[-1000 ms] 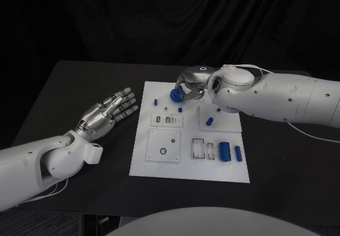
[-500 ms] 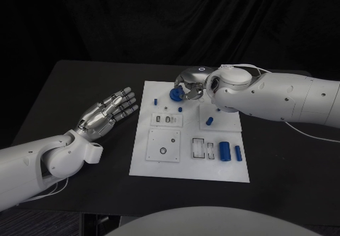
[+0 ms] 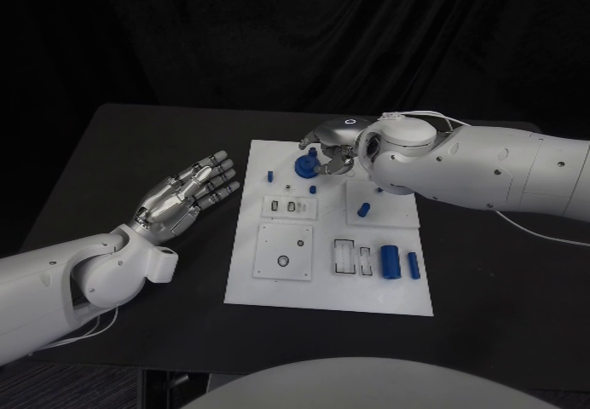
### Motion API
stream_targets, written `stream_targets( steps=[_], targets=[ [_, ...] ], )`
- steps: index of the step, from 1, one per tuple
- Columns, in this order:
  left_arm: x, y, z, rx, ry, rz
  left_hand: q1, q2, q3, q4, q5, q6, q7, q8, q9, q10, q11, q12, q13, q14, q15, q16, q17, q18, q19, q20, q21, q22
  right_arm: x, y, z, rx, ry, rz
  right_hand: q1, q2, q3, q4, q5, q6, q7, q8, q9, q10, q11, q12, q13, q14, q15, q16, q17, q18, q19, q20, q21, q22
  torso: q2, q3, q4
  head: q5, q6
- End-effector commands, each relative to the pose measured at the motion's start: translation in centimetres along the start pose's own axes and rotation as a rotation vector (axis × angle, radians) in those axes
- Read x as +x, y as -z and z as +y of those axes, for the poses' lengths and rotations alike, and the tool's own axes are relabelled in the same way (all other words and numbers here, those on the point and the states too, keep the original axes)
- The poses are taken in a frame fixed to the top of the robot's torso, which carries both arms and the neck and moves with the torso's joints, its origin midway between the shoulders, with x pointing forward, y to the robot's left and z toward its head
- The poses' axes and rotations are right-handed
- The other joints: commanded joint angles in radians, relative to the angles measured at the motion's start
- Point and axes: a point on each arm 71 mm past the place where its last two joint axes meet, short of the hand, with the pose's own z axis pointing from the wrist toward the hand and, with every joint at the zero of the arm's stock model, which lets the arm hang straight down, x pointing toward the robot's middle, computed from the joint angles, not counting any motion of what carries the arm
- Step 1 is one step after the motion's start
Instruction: Assemble the parts on the task board
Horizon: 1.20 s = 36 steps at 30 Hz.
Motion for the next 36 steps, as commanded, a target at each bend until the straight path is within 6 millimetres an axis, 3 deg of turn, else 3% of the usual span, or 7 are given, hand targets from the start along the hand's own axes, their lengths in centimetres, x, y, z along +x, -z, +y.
stream_targets(
  steps=[1, 6, 15, 19, 24, 29, 36],
  targets=[
    [0.1, 0.0, -0.5, 0.084, 0.016, 0.012, -0.003, 0.002, 0.006, 0.002, 0.004, -0.003, 0.006, -0.004, -0.001, -0.009, 0.001, -0.004, -0.001, -0.006, -0.002, 0.003, -0.001, 0.003, -0.001, 0.007, -0.003, -0.001, 0.1, 0.1, -0.2, 0.006, 0.004, -0.001, 0.001, -0.006, 0.002, -0.007, -0.005, -0.002, 0.000, -0.004, -0.002, 0.044, -0.006, -0.004, 0.211, 0.066, -0.007, -0.004, 0.178, 0.014, 0.018, -0.006, -0.006, 0.195, -0.001, -0.0003, -0.0005, 0.000, -0.002],
    [0.1, 0.0, -0.5, 0.084, 0.017, 0.012, -0.005, 0.002, 0.007, 0.001, 0.004, -0.002, 0.008, -0.003, 0.000, -0.009, 0.001, -0.004, -0.001, -0.005, -0.001, 0.004, -0.001, 0.003, -0.001, 0.008, -0.003, -0.001, 0.2, 0.2, -0.4, 0.004, 0.005, 0.003, 0.005, -0.003, 0.005, -0.010, -0.005, 0.012, -0.002, -0.002, 0.001, 0.044, -0.007, -0.004, 0.212, 0.065, -0.008, -0.005, 0.177, 0.014, 0.018, -0.007, -0.007, 0.195, 0.000, 0.0003, -0.0008, 0.000, -0.003],
    [0.0, 0.2, -0.6, 0.086, 0.016, 0.008, -0.005, 0.002, 0.007, 0.001, 0.004, -0.002, 0.008, -0.003, 0.000, -0.009, 0.001, -0.004, -0.001, -0.005, -0.001, 0.004, -0.001, 0.003, -0.001, 0.008, -0.003, -0.001, -0.2, 1.3, -1.4, 0.007, -0.009, -0.053, -0.004, 0.004, 0.004, -0.007, -0.026, 0.152, 0.005, 0.028, 0.031, 0.052, -0.003, 0.000, 0.218, 0.068, -0.006, -0.001, 0.182, 0.012, 0.021, -0.007, -0.004, 0.198, 0.000, 0.0010, -0.0009, -0.003, 0.004],
    [0.0, 0.4, -0.7, 0.088, 0.015, 0.005, -0.006, 0.002, 0.008, 0.000, 0.004, 0.001, 0.009, -0.003, 0.000, -0.009, 0.001, -0.003, -0.001, -0.005, -0.001, 0.004, -0.001, 0.003, -0.001, 0.008, -0.002, -0.001, -1.2, 3.1, -2.7, 0.023, -0.020, -0.116, -0.022, 0.009, -0.009, 0.009, -0.080, 0.194, 0.011, 0.042, 0.029, 0.061, 0.001, 0.005, 0.225, 0.070, -0.003, 0.002, 0.185, 0.010, 0.026, -0.004, 0.000, 0.202, 0.001, 0.0005, -0.0003, 0.008, 0.014],
    [0.0, 0.5, -0.8, 0.089, 0.012, 0.000, -0.007, 0.000, 0.010, -0.001, 0.004, 0.003, 0.010, -0.002, 0.001, -0.008, 0.001, -0.002, 0.000, -0.004, 0.000, 0.005, 0.000, 0.003, 0.000, 0.008, -0.002, -0.001, -3.2, 6.7, -5.1, 0.068, -0.034, -0.215, -0.050, 0.015, -0.040, 0.045, -0.180, 0.251, 0.017, 0.057, 0.027, 0.091, 0.005, 0.022, 0.251, 0.080, 0.001, 0.020, 0.204, 0.001, 0.049, 0.000, 0.031, 0.220, 0.000, 0.0001, -0.0016, 0.009, 0.010],
    [-0.1, 0.7, -0.8, 0.090, 0.009, -0.006, -0.008, -0.001, 0.011, -0.003, 0.004, 0.006, 0.011, -0.001, 0.001, -0.007, 0.002, 0.001, 0.000, -0.002, 0.000, 0.006, 0.000, 0.003, 0.000, 0.009, -0.002, -0.001, -4.3, 10.0, -8.1, 0.136, -0.049, -0.265, -0.063, 0.014, -0.063, 0.068, -0.213, 0.280, 0.012, 0.061, 0.025, 0.104, 0.002, 0.030, 0.263, 0.088, -0.002, 0.036, 0.220, -0.006, 0.068, -0.002, 0.058, 0.234, -0.001, -0.0002, -0.0052, -0.003, 0.012],
    [-0.1, 0.8, -0.9, 0.089, 0.008, -0.008, -0.011, -0.002, 0.013, -0.005, 0.005, 0.009, 0.012, 0.001, 0.002, -0.005, 0.003, 0.003, 0.001, -0.001, 0.000, 0.008, 0.001, 0.003, 0.001, 0.010, -0.001, -0.001, -3.0, 13.8, -11.9, 0.243, -0.120, -0.231, -0.054, 0.004, -0.099, 0.106, -0.296, 0.316, 0.016, 0.060, 0.020, 0.104, 0.005, 0.030, 0.263, 0.098, 0.000, 0.059, 0.244, -0.012, 0.080, -0.002, 0.075, 0.244, -0.002, -0.0012, 0.0001, -0.020, 0.021]
  ],
)
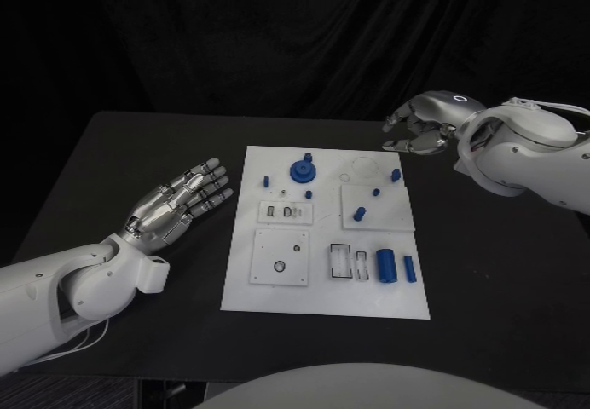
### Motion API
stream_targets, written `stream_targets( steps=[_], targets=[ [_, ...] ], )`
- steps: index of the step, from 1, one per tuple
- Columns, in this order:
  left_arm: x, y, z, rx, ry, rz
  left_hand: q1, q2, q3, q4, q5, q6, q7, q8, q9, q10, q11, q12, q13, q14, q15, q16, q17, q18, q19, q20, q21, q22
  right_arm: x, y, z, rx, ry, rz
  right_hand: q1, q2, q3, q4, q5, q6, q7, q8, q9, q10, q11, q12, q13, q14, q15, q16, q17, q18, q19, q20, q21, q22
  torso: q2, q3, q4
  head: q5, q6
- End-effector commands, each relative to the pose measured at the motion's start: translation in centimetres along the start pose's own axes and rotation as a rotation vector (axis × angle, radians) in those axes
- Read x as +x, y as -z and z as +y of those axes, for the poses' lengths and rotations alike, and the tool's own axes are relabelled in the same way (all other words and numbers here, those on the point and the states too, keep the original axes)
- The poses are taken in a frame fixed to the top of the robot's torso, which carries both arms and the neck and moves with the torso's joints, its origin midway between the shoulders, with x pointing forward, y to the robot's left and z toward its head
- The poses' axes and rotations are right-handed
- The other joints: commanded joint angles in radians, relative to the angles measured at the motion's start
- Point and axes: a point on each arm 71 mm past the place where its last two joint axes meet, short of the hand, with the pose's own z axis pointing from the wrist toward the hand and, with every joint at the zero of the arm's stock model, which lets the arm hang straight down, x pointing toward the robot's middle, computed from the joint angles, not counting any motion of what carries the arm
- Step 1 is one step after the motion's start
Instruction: Assemble the parts on the task board
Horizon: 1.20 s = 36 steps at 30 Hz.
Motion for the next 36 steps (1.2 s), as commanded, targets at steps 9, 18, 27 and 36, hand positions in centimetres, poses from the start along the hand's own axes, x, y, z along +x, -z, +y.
stream_targets(
  steps=[9, 18, 27, 36],
  targets=[
    [0.1, 0.1, -0.6, 0.090, 0.006, -0.002, -0.011, -0.002, 0.009, -0.001, 0.005, 0.002, 0.005, 0.001, 0.002, -0.005, 0.003, 0.003, 0.001, -0.001, 0.001, 0.004, 0.001, 0.003, 0.001, 0.010, -0.001, -0.001, 2.0, 2.6, -2.7, 0.055, -0.033, 0.001, 0.018, -0.023, -0.032, 0.042, -0.068, 0.017, 0.005, -0.011, -0.009, 0.104, 0.008, 0.003, 0.263, 0.102, 0.002, 0.013, 0.256, -0.016, 0.089, -0.001, 0.015, 0.252, -0.001, -0.0036, -0.0080, -0.001, 0.000],
    [0.0, 0.1, -0.6, 0.089, 0.006, -0.002, -0.011, -0.002, 0.009, -0.001, 0.005, 0.002, 0.005, 0.001, 0.002, -0.005, 0.003, 0.003, 0.001, -0.001, 0.001, 0.004, 0.001, 0.003, 0.001, 0.010, -0.001, -0.001, 3.9, 3.2, -3.3, 0.063, -0.014, 0.046, 0.037, -0.030, -0.051, 0.067, -0.077, -0.017, 0.001, -0.041, -0.031, 0.104, 0.006, 0.003, 0.263, 0.100, 0.001, 0.008, 0.251, -0.015, 0.087, 0.000, 0.011, 0.251, 0.000, -0.0033, -0.0049, 0.001, -0.012],
    [0.0, 0.1, -0.6, 0.087, 0.008, 0.001, -0.012, -0.001, 0.011, -0.002, 0.006, 0.001, 0.006, 0.001, 0.002, -0.004, 0.003, 0.004, 0.001, 0.000, 0.001, 0.006, 0.001, 0.003, 0.001, 0.010, -0.001, -0.001, 5.1, 3.1, -3.5, 0.080, -0.006, 0.096, 0.040, -0.031, -0.053, 0.070, -0.078, -0.019, -0.001, -0.044, -0.034, 0.104, 0.005, 0.003, 0.263, 0.097, 0.001, 0.001, 0.244, -0.012, 0.082, 0.000, 0.003, 0.247, 0.001, -0.0029, -0.0037, -0.006, -0.017],
    [0.0, 0.0, -0.5, 0.082, 0.011, 0.005, -0.013, -0.001, 0.013, -0.003, 0.006, 0.002, 0.006, 0.001, 0.002, -0.004, 0.004, 0.005, 0.001, 0.001, 0.002, 0.006, 0.001, 0.003, 0.001, 0.011, -0.001, -0.001, 5.7, 2.5, -3.3, 0.080, 0.000, 0.123, 0.074, -0.027, -0.054, 0.071, -0.048, -0.008, -0.002, -0.044, -0.041, 0.104, 0.003, 0.003, 0.263, 0.094, -0.001, -0.009, 0.234, -0.010, 0.075, -0.002, -0.007, 0.244, 0.001, -0.0021, -0.0076, -0.002, -0.020]
  ],
)
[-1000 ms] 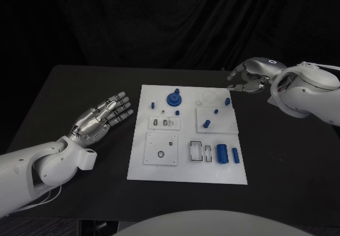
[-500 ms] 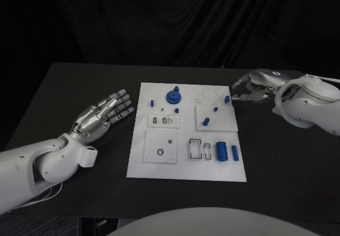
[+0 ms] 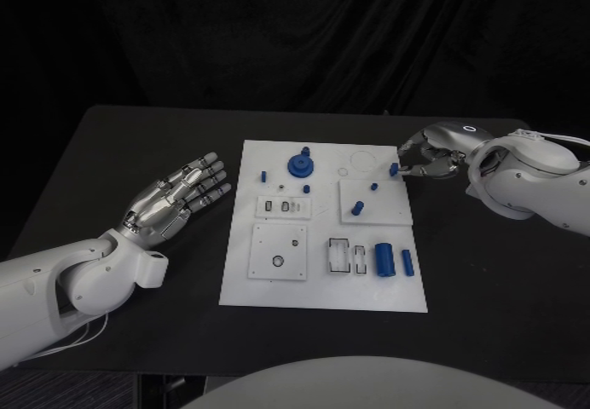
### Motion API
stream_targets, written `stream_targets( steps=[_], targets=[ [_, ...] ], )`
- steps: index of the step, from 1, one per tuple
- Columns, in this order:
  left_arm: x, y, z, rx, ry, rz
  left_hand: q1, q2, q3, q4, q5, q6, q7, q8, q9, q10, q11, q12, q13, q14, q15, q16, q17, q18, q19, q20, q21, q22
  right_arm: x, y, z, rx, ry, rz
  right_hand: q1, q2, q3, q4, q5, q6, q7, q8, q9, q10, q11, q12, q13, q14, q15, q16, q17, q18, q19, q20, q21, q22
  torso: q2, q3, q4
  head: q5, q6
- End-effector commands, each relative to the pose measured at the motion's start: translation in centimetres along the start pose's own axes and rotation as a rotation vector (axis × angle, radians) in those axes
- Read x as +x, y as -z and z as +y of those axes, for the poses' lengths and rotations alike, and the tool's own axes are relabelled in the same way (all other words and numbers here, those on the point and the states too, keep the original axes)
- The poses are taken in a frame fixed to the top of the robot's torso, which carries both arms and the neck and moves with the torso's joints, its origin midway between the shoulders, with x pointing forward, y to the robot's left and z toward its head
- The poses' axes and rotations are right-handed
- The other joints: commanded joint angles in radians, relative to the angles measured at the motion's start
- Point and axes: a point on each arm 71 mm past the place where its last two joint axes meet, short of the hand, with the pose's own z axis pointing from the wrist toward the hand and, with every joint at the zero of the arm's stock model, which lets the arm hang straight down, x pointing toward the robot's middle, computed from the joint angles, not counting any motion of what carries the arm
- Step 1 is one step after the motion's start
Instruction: Assemble the parts on the task board
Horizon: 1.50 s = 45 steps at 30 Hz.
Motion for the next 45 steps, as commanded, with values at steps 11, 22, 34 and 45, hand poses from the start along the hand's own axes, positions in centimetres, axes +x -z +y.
stream_targets(
  steps=[11, 22, 34, 45],
  targets=[
    [0.1, -0.1, -0.4, 0.076, 0.015, 0.010, -0.014, 0.000, 0.006, -0.001, 0.006, 0.004, 0.008, 0.002, 0.002, -0.003, 0.005, 0.006, 0.001, 0.001, 0.003, 0.007, 0.001, 0.003, -0.002, 0.008, -0.001, -0.001, 1.1, -0.8, 0.1, 0.017, 0.021, 0.055, 0.049, 0.007, 0.001, -0.003, 0.053, 0.016, 0.003, -0.003, -0.008, 0.104, 0.004, 0.003, 0.263, 0.091, 0.000, -0.010, 0.228, -0.008, 0.071, -0.002, -0.012, 0.241, -0.002, -0.0002, 0.0003, -0.002, -0.005],
    [0.1, -0.2, -0.3, 0.079, 0.019, 0.015, -0.018, 0.000, 0.011, -0.005, 0.006, 0.008, 0.013, 0.003, 0.003, 0.000, 0.010, 0.010, 0.002, 0.001, 0.003, 0.007, 0.001, 0.004, -0.002, 0.009, -0.001, -0.001, 1.8, -1.3, 0.2, 0.017, 0.024, 0.062, 0.062, 0.008, 0.000, -0.007, 0.069, 0.008, 0.003, -0.009, -0.013, 0.103, 0.004, 0.002, 0.263, 0.086, 0.000, -0.024, 0.215, -0.003, 0.062, -0.001, -0.028, 0.236, -0.002, -0.0011, 0.0014, -0.003, -0.008],
    [0.2, -0.1, -0.2, 0.074, 0.025, 0.021, -0.026, 0.000, 0.021, -0.011, 0.006, 0.009, 0.015, 0.004, 0.003, 0.012, 0.024, 0.025, 0.004, 0.002, 0.004, 0.010, 0.001, 0.004, -0.003, 0.011, -0.002, -0.001, 2.2, -1.7, 0.3, 0.018, 0.023, 0.057, 0.074, 0.015, -0.003, -0.009, 0.071, 0.054, 0.003, 0.015, 0.002, 0.102, 0.004, 0.001, 0.261, 0.083, -0.001, -0.033, 0.207, -0.002, 0.059, -0.002, -0.035, 0.234, -0.002, -0.0012, 0.0006, -0.003, -0.009],
    [0.1, -0.1, -0.2, 0.073, 0.025, 0.020, -0.028, -0.002, 0.023, -0.013, 0.006, 0.003, 0.013, 0.003, 0.002, 0.011, 0.025, 0.020, 0.003, 0.001, 0.005, 0.010, 0.001, 0.004, -0.003, 0.011, -0.002, -0.001, 2.1, -2.0, 0.4, 0.014, 0.022, 0.032, 0.094, 0.036, 0.001, -0.021, 0.120, 0.114, -0.001, 0.054, 0.042, 0.103, 0.001, 0.002, 0.262, 0.081, -0.003, -0.037, 0.204, -0.001, 0.058, -0.004, -0.039, 0.233, -0.002, -0.0007, -0.0004, 0.000, -0.009]
  ],
)
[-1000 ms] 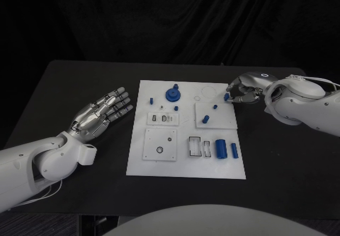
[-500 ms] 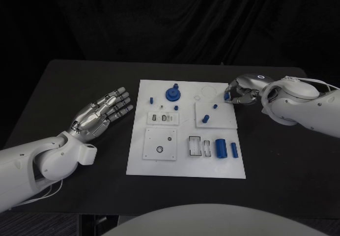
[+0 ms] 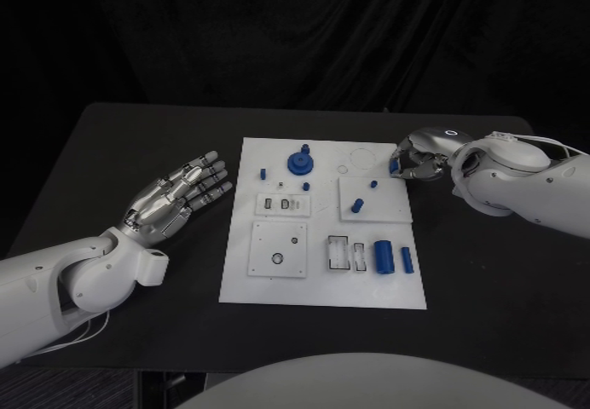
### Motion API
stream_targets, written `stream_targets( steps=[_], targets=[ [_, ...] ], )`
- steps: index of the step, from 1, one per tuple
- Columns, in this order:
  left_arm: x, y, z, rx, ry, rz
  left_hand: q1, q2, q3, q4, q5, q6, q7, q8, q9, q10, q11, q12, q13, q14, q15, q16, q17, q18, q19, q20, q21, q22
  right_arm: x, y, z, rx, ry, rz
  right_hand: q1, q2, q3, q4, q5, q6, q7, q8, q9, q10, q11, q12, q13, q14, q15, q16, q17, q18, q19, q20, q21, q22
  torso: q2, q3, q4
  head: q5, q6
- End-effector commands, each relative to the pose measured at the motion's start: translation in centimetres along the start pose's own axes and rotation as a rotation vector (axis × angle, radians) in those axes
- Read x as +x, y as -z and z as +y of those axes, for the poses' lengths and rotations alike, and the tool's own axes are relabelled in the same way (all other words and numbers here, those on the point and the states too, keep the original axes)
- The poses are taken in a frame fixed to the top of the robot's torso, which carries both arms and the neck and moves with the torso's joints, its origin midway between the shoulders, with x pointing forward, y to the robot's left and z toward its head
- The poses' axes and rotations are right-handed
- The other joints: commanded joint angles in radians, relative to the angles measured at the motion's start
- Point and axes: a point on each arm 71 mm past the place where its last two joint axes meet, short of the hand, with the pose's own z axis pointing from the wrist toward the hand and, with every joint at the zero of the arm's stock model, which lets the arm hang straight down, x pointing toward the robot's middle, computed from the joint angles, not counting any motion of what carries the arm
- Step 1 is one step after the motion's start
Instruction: Assemble the parts on the task board
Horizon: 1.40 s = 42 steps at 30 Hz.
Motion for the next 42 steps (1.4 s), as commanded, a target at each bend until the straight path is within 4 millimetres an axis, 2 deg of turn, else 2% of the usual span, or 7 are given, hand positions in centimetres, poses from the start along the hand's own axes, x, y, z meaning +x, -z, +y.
stream_targets(
  steps=[1, 10, 18, 24, 28, 35, 42],
  targets=[
    [0.1, 0.0, -0.5, 0.076, 0.015, 0.011, -0.010, -0.002, 0.008, -0.003, 0.006, -0.008, 0.002, 0.002, 0.001, -0.003, 0.005, -0.005, -0.001, 0.000, 0.005, 0.005, 0.001, 0.004, 0.000, 0.008, -0.002, -0.001, 0.0, 0.0, 0.0, 0.008, 0.001, -0.028, 0.007, 0.010, 0.002, -0.006, 0.012, 0.018, -0.002, 0.013, 0.014, 0.103, 0.000, 0.002, 0.262, 0.082, -0.003, -0.004, 0.204, -0.001, 0.058, -0.004, -0.005, 0.233, 0.000, -0.0002, -0.0005, 0.002, -0.001],
    [0.1, 0.0, -0.4, 0.071, 0.015, 0.011, -0.011, -0.002, 0.010, -0.005, 0.005, -0.011, 0.001, 0.001, 0.000, -0.006, 0.003, -0.008, -0.001, -0.001, 0.005, 0.005, 0.000, 0.004, 0.000, 0.008, -0.002, -0.001, -0.4, 0.0, 0.3, -0.013, -0.009, -0.093, 0.030, 0.065, 0.024, -0.023, 0.035, 0.049, -0.009, 0.041, 0.058, 0.104, -0.006, 0.003, 0.263, 0.082, -0.009, -0.006, 0.202, -0.001, 0.059, -0.010, -0.005, 0.233, 0.000, 0.0000, 0.0008, 0.005, -0.001],
    [-0.1, 0.2, -0.5, 0.069, 0.010, 0.001, -0.012, -0.003, 0.010, -0.005, 0.005, -0.009, 0.001, 0.002, 0.000, -0.006, 0.003, -0.008, -0.001, -0.001, 0.005, 0.005, 0.000, 0.004, 0.000, 0.008, -0.002, -0.001, -2.3, 0.7, 1.8, -0.083, -0.043, -0.253, 0.037, 0.065, 0.024, -0.036, 0.085, 0.072, -0.010, 0.060, 0.088, 0.103, -0.006, 0.002, 0.262, 0.081, -0.010, -0.007, 0.201, -0.001, 0.059, -0.011, -0.006, 0.234, 0.000, -0.0002, -0.0002, 0.011, -0.001],
    [-0.1, 0.3, -0.5, 0.066, 0.007, -0.004, -0.013, -0.004, 0.011, -0.007, 0.005, -0.006, 0.002, 0.003, 0.001, -0.005, 0.002, -0.005, -0.001, 0.001, 0.006, 0.007, 0.001, 0.004, 0.001, 0.008, -0.001, -0.001, -5.0, 1.3, 5.7, -0.190, -0.071, -0.301, 0.043, 0.056, 0.022, -0.045, 0.092, 0.084, -0.009, 0.068, 0.102, 0.101, -0.002, 0.001, 0.260, 0.081, -0.007, -0.010, 0.199, 0.000, 0.058, -0.010, -0.009, 0.232, 0.000, 0.0006, 0.0000, 0.010, -0.001],
    [-0.1, 0.2, -0.4, 0.063, 0.007, -0.004, -0.013, -0.004, 0.011, -0.007, 0.005, -0.006, 0.002, 0.003, 0.001, -0.005, 0.002, -0.005, -0.001, 0.001, 0.006, 0.007, 0.001, 0.004, 0.001, 0.008, -0.001, -0.001, -6.0, 1.8, 10.4, -0.335, -0.097, -0.320, 0.044, 0.045, 0.019, -0.052, 0.100, 0.085, -0.007, 0.068, 0.109, 0.104, -0.001, 0.003, 0.263, 0.083, -0.006, -0.005, 0.204, -0.001, 0.060, -0.009, -0.006, 0.234, 0.000, 0.0015, -0.0021, 0.008, -0.001],
    [0.1, 0.1, -0.3, 0.057, 0.008, -0.001, -0.013, -0.004, 0.011, -0.007, 0.005, -0.006, 0.002, 0.003, 0.001, -0.005, 0.002, -0.005, -0.001, 0.001, 0.006, 0.007, 0.001, 0.004, 0.001, 0.008, -0.001, -0.001, -3.7, 2.1, 15.1, -0.458, -0.129, -0.227, 0.048, 0.041, 0.021, -0.062, 0.129, 0.092, -0.009, 0.071, 0.121, 0.104, -0.001, 0.003, 0.263, 0.085, -0.007, 0.001, 0.209, -0.003, 0.064, -0.009, 0.000, 0.236, 0.001, 0.0015, -0.0022, 0.021, -0.001],
    [0.3, 0.0, -0.2, 0.053, 0.010, 0.001, -0.015, -0.006, 0.012, -0.008, 0.005, -0.005, 0.002, 0.003, 0.001, -0.004, 0.001, -0.004, -0.001, 0.002, 0.006, 0.008, 0.001, 0.004, 0.002, 0.008, -0.001, 0.000, -0.8, 1.3, 16.9, -0.464, -0.143, -0.152, 0.050, 0.027, 0.025, -0.080, 0.177, 0.095, 0.000, 0.070, 0.135, 0.104, 0.015, 0.003, 0.263, 0.085, 0.005, 0.001, 0.210, -0.002, 0.061, -0.001, -0.005, 0.234, -0.001, -0.0005, 0.0012, 0.028, -0.001]
  ],
)
